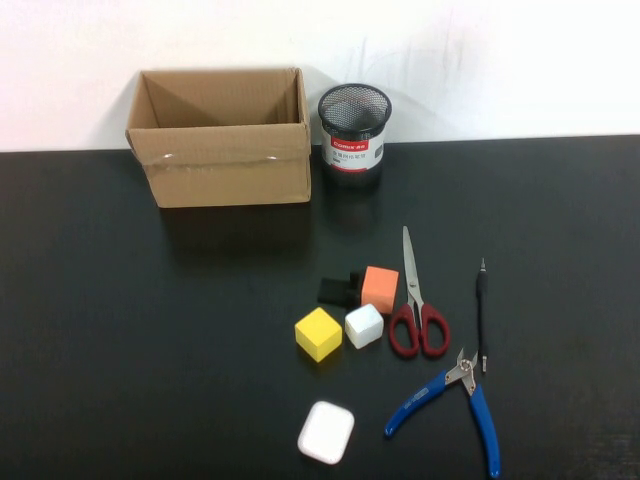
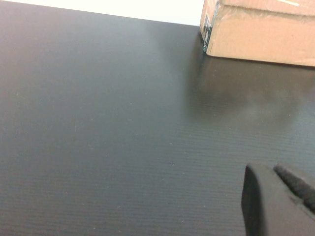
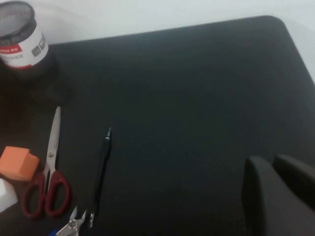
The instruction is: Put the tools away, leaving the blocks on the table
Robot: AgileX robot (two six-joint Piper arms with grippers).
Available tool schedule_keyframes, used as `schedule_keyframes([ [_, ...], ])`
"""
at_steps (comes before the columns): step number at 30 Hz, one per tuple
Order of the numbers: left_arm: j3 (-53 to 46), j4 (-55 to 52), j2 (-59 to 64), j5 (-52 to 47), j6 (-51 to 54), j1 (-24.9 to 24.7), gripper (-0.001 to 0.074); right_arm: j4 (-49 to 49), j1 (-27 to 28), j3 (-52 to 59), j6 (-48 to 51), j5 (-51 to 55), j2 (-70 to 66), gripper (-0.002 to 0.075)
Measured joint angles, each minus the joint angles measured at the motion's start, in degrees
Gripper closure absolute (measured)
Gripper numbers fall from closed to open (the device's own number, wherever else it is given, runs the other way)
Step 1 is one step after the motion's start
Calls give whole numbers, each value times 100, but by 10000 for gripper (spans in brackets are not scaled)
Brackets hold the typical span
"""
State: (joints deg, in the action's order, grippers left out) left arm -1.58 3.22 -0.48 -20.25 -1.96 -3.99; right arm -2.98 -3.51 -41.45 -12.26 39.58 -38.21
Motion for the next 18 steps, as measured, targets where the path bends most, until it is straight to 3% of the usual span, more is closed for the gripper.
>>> schedule_keyframes([
  [18, 0, 0, 0, 0, 0, 0, 732, 25, -81, -14, 211, 243, -533, 736],
])
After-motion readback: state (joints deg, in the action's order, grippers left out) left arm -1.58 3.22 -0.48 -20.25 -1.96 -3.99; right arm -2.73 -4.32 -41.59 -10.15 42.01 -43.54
